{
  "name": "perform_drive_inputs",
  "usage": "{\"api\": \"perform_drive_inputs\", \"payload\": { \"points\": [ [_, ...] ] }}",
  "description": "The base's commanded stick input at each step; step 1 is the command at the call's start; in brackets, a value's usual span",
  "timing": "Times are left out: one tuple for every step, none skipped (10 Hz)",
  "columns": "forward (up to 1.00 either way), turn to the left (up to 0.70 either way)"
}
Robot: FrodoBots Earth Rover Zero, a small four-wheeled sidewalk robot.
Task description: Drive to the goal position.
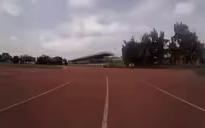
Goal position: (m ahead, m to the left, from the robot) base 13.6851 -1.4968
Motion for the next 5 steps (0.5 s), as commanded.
{"api": "perform_drive_inputs", "payload": {
  "points": [
    [0.45,0.0],
    [0.45,0.0],
    [0.45,0.0],
    [0.45,0.0],
    [0.45,0.0]
  ]
}}
